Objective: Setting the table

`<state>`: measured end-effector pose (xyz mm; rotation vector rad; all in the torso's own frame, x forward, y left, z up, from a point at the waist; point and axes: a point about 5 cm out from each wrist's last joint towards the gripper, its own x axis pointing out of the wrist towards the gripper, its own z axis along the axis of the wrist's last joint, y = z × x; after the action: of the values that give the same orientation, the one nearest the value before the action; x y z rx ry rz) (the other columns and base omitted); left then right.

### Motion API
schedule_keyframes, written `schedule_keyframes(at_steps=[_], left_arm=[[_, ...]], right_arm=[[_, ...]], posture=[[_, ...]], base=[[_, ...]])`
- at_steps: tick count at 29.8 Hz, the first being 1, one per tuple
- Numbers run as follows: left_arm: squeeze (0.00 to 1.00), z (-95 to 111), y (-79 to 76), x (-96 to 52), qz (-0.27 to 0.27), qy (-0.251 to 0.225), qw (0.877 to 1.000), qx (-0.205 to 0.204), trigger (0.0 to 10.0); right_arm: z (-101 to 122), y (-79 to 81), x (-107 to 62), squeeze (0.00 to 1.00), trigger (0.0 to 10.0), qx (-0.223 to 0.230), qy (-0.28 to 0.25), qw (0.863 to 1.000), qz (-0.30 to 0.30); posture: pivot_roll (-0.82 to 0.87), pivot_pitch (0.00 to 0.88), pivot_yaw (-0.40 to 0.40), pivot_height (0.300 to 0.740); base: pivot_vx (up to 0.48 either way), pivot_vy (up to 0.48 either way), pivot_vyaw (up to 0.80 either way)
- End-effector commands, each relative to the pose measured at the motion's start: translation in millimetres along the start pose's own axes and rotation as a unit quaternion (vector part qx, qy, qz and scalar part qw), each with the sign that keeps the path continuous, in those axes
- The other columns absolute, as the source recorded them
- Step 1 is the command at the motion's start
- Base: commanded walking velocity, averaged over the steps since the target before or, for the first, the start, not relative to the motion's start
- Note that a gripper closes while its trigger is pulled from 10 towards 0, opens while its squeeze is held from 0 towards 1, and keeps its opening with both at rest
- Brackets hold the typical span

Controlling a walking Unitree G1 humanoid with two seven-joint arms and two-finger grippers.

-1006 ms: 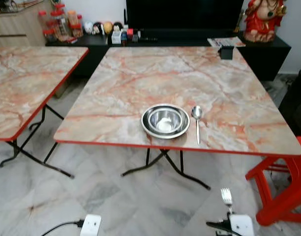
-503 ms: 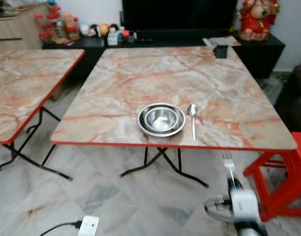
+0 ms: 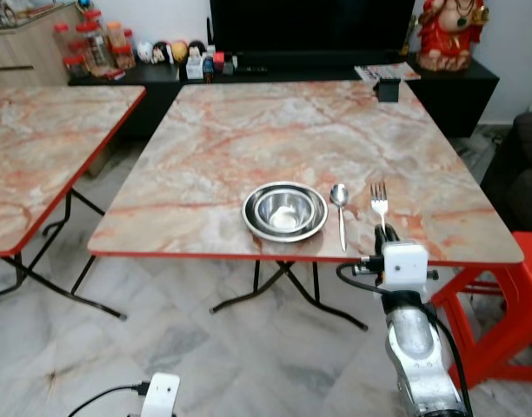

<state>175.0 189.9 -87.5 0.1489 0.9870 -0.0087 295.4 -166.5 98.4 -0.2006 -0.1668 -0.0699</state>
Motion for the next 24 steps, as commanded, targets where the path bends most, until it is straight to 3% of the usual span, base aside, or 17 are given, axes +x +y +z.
schedule_keyframes(at_steps=[1, 15, 24], left_arm=[[0.00, -0.7, 2.4, -0.1, 0.007, 0.003, 1.000, -0.001, 10.0], [0.00, -1.3, 0.8, -0.1, 0.006, 0.004, 1.000, 0.001, 10.0], [0.00, -1.2, 1.1, -0.1, 0.007, 0.004, 1.000, 0.004, 10.0]], right_arm=[[-6.8, -1.7, -2.2, 0.00, 10.0, 0.009, 0.020, 1.000, -0.004], [-8.6, 3.7, 5.1, 0.00, 10.0, 0.046, 0.036, 0.998, -0.003], [-7.0, 2.8, 7.7, 0.00, 10.0, 0.058, 0.033, 0.998, -0.008]], posture=[[-0.11, 0.000, 0.023, 0.740], [-0.11, 0.000, 0.015, 0.740], [-0.11, 0.000, 0.015, 0.740]], base=[[0.000, 0.000, 0.00], [0.000, 0.000, 0.00], [0.281, 0.000, -0.09]])
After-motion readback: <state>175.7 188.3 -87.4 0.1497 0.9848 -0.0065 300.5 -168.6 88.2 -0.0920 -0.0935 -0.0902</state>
